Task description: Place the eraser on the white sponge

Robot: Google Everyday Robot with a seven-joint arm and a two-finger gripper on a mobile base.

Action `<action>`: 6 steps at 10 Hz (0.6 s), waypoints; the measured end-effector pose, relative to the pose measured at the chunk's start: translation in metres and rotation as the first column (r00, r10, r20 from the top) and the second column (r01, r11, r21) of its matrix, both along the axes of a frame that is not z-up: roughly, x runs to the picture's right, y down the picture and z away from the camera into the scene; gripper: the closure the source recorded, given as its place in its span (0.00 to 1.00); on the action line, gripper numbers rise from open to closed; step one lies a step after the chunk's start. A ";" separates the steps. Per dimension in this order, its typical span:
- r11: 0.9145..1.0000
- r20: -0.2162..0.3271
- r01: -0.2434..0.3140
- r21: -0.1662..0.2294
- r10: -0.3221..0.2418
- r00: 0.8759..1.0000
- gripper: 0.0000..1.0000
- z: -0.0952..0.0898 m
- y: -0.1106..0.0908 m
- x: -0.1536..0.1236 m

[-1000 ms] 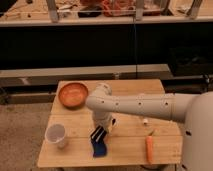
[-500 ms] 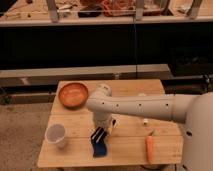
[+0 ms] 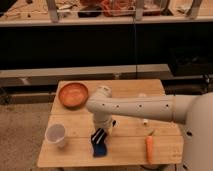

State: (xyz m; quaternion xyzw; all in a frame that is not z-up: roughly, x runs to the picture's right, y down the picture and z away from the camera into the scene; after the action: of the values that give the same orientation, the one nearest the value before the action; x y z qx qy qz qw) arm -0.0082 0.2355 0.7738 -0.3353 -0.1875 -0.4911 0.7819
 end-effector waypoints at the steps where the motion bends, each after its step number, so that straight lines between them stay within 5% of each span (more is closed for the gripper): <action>1: 1.000 0.000 0.001 0.000 -0.001 1.000 0.91 0.000 0.001 0.000; 6: 1.000 0.006 0.006 0.001 -0.006 1.000 0.78 0.002 0.006 0.001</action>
State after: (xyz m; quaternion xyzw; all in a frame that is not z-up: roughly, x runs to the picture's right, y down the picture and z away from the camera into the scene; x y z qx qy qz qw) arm -0.0069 0.2411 0.7753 -0.3337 -0.1887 -0.4946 0.7800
